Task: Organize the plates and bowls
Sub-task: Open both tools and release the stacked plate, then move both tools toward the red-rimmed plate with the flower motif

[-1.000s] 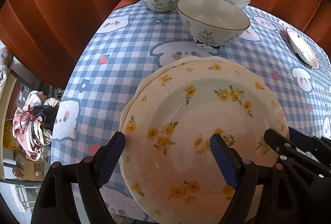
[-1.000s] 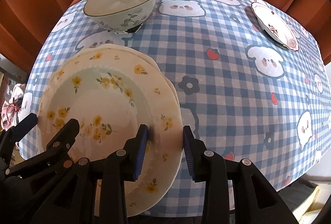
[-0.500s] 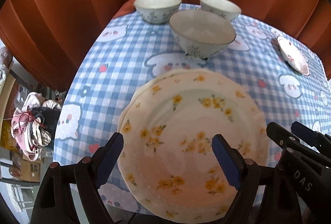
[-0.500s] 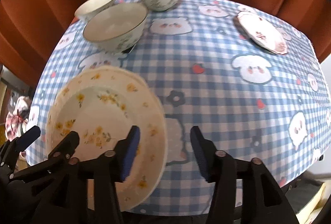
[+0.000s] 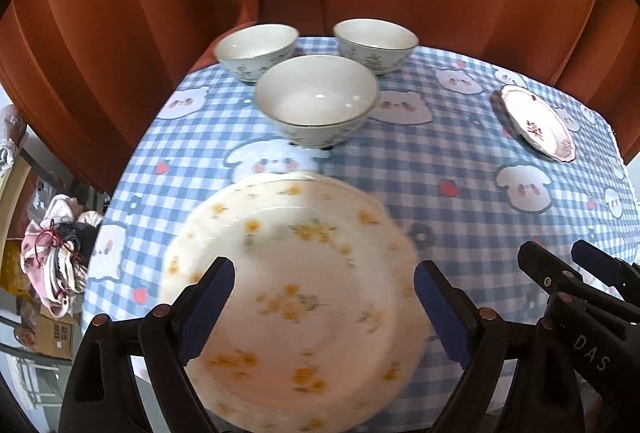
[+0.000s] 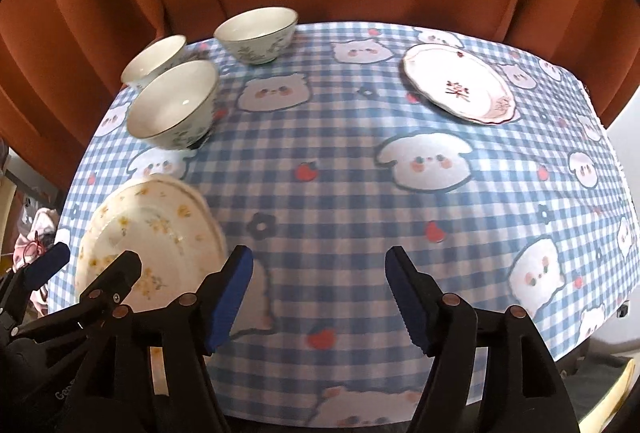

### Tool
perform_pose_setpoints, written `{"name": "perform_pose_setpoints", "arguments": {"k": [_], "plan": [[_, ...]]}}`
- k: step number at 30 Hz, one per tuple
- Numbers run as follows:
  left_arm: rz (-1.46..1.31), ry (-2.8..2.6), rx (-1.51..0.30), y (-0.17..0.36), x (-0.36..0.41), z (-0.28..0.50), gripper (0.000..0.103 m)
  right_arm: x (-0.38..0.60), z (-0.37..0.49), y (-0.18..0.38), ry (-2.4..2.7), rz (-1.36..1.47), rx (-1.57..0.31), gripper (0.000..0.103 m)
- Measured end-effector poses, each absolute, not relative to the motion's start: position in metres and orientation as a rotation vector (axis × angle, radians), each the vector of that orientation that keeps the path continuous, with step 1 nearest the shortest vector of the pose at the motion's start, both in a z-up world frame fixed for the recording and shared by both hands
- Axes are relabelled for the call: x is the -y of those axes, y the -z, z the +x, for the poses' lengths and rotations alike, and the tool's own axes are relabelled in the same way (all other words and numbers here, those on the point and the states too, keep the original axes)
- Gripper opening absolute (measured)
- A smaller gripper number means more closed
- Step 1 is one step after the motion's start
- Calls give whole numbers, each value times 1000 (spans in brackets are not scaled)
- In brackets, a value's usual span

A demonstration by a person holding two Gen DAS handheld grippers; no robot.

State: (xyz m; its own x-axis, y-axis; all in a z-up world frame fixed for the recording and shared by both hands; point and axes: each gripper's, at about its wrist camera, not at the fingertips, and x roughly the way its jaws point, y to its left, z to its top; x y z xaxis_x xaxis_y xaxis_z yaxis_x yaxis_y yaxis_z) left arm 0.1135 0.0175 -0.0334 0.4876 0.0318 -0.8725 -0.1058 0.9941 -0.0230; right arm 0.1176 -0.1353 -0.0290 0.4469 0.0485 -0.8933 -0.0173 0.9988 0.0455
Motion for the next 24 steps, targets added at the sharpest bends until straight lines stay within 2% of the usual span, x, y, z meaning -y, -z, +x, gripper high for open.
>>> {"name": "perform_pose_setpoints", "arguments": {"k": [24], "plan": [[-89,-101,-1042,33,148,172,93,303,167,31,-68,14,-1096,72]]}}
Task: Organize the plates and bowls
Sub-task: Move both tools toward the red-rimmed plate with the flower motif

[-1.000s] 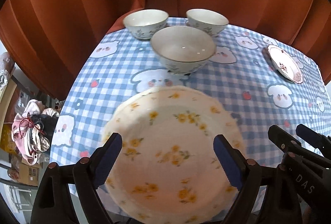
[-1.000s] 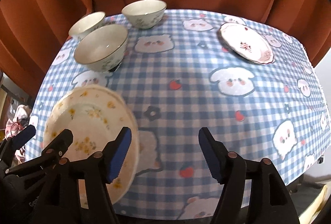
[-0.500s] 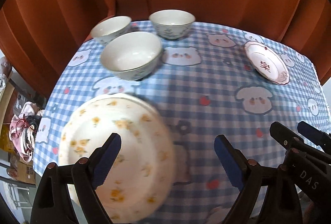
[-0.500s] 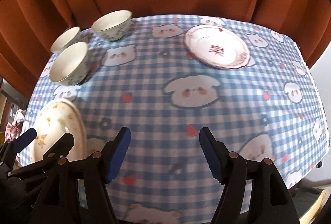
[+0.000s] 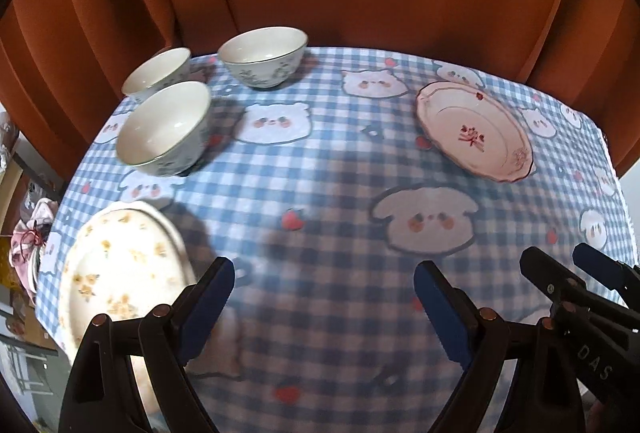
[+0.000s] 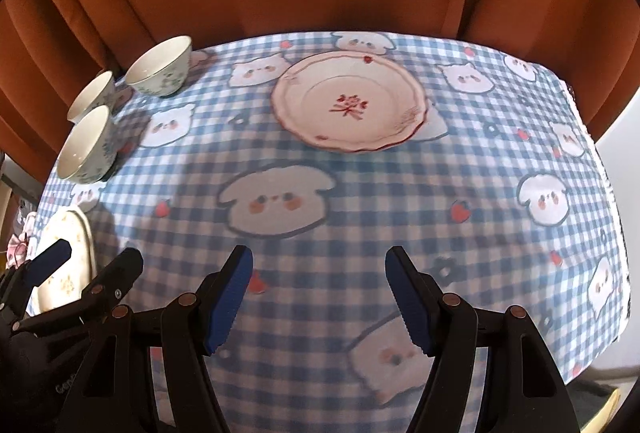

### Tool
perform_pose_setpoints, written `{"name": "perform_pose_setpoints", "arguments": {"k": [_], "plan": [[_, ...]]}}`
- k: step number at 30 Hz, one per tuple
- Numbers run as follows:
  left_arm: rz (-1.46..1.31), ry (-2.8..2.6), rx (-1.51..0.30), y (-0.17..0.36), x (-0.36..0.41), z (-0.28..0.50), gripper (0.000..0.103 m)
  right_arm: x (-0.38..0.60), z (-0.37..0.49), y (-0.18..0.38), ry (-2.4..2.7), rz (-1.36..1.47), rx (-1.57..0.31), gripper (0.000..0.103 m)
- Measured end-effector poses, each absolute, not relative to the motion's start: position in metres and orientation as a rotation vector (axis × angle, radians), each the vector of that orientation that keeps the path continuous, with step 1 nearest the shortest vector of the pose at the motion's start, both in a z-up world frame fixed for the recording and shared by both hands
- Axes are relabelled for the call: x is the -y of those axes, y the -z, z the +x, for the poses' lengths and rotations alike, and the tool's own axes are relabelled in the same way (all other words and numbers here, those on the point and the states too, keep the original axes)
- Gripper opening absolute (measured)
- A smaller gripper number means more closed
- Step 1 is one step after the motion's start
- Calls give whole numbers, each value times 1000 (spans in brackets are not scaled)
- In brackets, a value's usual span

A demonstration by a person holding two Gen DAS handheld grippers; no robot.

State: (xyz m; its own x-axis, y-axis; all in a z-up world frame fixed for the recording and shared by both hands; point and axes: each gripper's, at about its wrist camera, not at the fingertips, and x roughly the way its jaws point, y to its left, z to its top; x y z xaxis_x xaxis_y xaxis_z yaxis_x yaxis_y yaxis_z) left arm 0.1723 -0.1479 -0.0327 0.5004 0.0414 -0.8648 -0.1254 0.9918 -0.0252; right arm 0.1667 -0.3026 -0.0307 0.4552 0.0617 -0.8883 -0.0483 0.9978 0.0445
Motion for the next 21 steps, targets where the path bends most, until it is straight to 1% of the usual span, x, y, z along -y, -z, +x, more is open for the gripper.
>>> {"name": "perform_pose_setpoints", "arguments": {"k": [4,11,19,21], "plan": [[-102,-123,-1036,32,167,192,92,326,186,34,-105,21,-1102,72],[-66,-166,-1022,28,189,228,92,350,228,35,-147,45,-1071,79],[-70,-182,-1024,39,205,280,92,370,282,41,-125,67,-1033,80],[-82,-169,-1022,45,209,295,90,374,297,45,-109,72,-1029,80]]}}
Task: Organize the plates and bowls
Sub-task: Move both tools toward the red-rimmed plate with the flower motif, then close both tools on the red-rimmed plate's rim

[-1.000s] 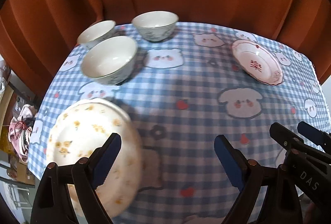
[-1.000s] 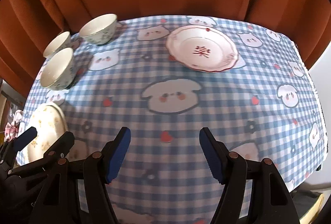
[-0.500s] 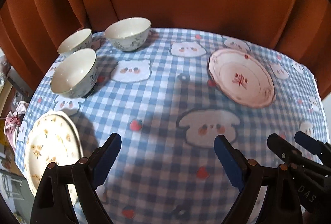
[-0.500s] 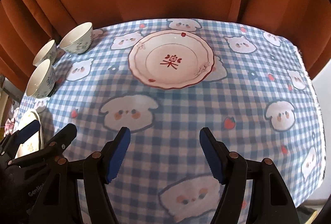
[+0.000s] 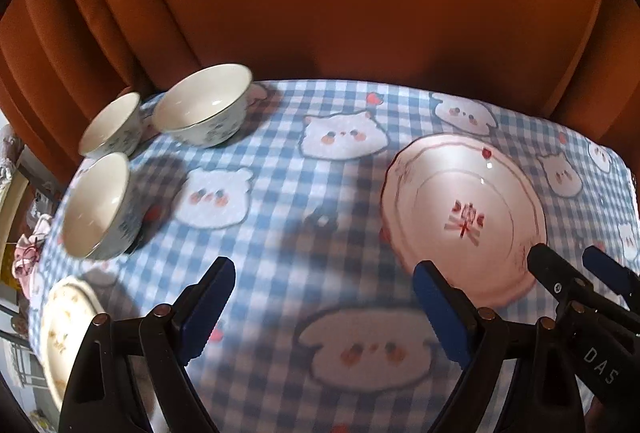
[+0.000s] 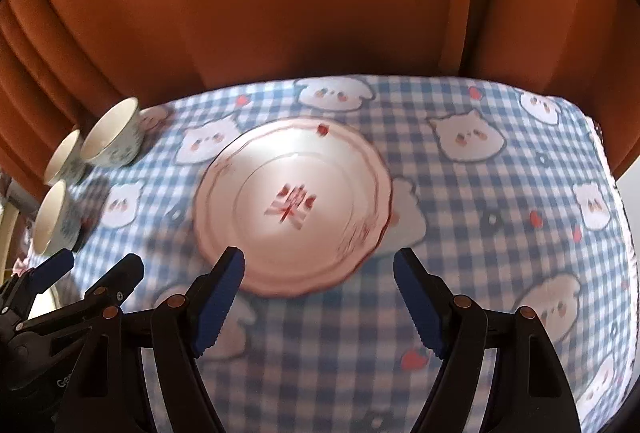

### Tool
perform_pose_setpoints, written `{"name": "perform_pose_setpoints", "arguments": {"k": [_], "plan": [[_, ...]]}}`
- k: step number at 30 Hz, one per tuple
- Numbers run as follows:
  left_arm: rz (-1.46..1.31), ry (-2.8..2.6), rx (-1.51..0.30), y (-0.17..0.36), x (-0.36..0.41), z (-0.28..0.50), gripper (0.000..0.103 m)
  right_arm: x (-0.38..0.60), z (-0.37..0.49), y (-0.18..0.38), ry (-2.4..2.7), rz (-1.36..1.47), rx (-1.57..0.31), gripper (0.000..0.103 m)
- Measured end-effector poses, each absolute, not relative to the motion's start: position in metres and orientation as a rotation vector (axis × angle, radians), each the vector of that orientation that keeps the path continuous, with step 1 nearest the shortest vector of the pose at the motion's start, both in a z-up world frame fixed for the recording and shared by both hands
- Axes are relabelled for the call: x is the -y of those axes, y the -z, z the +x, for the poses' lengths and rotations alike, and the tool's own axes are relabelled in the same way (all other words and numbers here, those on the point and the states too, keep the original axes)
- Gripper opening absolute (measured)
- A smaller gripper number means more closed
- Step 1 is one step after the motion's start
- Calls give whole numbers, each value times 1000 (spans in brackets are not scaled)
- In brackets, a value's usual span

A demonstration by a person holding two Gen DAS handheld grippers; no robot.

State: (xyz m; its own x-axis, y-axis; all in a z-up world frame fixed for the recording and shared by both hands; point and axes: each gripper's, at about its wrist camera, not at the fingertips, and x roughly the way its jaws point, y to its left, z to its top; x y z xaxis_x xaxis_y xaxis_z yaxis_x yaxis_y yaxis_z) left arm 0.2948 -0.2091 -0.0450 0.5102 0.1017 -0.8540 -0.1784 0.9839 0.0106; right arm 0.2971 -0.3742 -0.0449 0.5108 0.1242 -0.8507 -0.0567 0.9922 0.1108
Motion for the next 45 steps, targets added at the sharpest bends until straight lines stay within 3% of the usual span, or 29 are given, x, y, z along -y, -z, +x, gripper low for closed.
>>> {"name": "perform_pose_setpoints", "arguments": {"k": [13,19,22,30,36,45], "plan": [[-87,-115,-1065,81,233,358,76,399,364,80,-64,105,-1080,78],[-84,-57,-1109,97,246,371,69,402,380,100,-59,112,-1128,59],[-91,-16,-1167,108,253,372,59,401,382,107,-67,113,-1163,45],[-43,-18,-1163,107,264,361,56,400,371,107,-64,127,-1167,44],[-1,-7,-1169,101,274,333,52,398,347,106,-69,130,-1184,33],[-9,-11,-1158,98,270,332,53,400,336,106,-77,167,-1180,34]]}}
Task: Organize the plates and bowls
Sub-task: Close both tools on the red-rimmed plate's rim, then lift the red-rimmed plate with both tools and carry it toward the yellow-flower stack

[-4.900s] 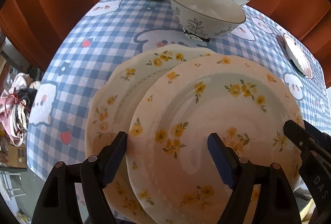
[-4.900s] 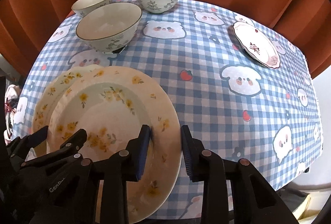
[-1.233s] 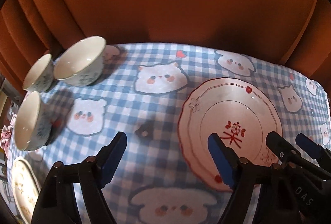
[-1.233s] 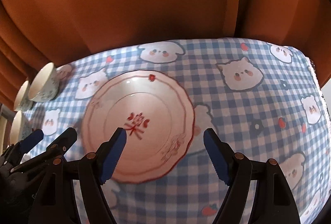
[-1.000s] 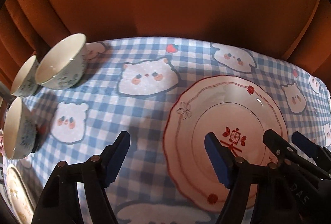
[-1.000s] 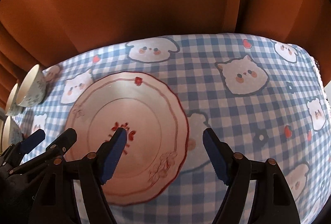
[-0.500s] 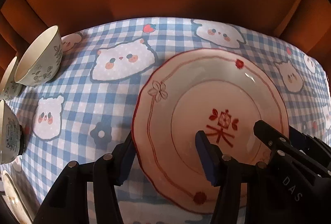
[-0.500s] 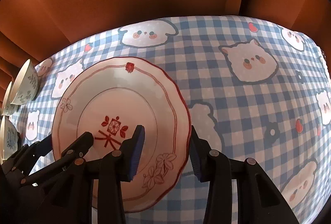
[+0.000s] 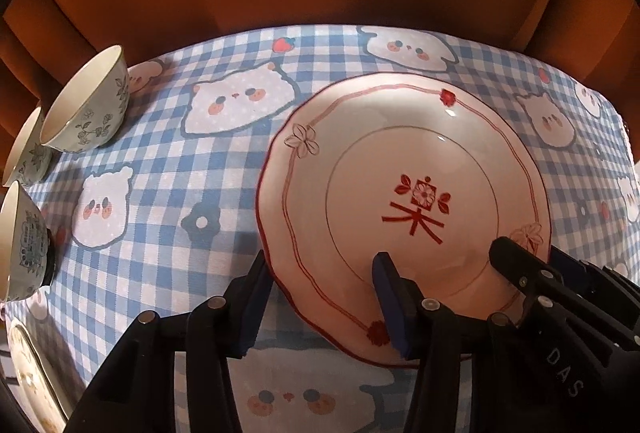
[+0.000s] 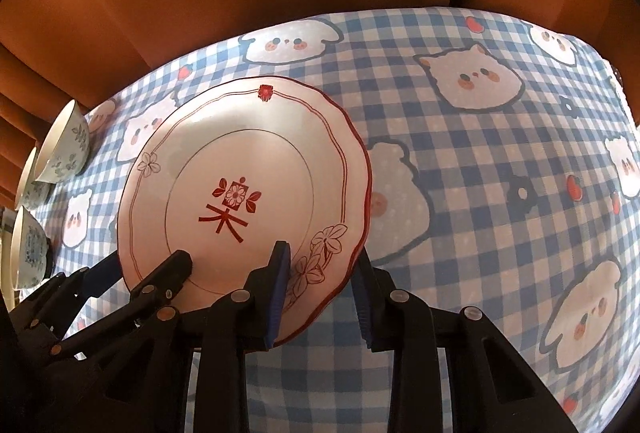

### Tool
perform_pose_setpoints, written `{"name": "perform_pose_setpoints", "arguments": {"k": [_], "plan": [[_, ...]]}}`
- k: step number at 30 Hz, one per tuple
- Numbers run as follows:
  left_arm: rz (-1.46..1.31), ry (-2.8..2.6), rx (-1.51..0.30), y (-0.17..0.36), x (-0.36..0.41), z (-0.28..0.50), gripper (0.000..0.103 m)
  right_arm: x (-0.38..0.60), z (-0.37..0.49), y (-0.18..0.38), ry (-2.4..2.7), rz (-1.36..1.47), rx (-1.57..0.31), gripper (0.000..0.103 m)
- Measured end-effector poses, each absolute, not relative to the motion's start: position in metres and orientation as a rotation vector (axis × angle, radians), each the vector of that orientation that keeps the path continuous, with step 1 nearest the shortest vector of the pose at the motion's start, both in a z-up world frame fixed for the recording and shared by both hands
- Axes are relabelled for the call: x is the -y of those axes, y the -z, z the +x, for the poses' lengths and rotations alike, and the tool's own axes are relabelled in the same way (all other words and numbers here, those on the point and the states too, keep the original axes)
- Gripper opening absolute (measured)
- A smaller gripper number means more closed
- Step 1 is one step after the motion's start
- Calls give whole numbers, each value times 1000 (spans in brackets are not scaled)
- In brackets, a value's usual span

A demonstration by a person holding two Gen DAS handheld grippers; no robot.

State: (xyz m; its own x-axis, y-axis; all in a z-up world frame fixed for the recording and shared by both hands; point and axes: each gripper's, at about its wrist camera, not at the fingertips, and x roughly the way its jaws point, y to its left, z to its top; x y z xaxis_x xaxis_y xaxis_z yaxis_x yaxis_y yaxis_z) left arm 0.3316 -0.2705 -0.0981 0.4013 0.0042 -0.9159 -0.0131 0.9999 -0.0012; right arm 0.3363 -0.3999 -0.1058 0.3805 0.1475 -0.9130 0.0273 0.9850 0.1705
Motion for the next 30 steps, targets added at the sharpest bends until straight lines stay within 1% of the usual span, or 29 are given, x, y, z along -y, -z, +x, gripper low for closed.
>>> {"name": "perform_pose_setpoints", "arguments": {"k": [4,6,8,10,19,30], "plan": [[-2,-23,-1158,100,271,338,54,402,342,104,-57,123,-1170,35],[-10,-31,-1154,100,269,344,53,401,351,107,-68,115,-1174,40],[-13,-44,-1152,101,267,351,53,400,359,110,-76,109,-1172,47],[-15,-51,-1153,100,266,357,53,400,368,112,-76,104,-1170,51],[-20,-67,-1144,101,266,373,55,401,397,117,-84,105,-1152,51],[-13,-69,-1168,104,264,378,54,396,392,120,-74,114,-1165,50]]}}
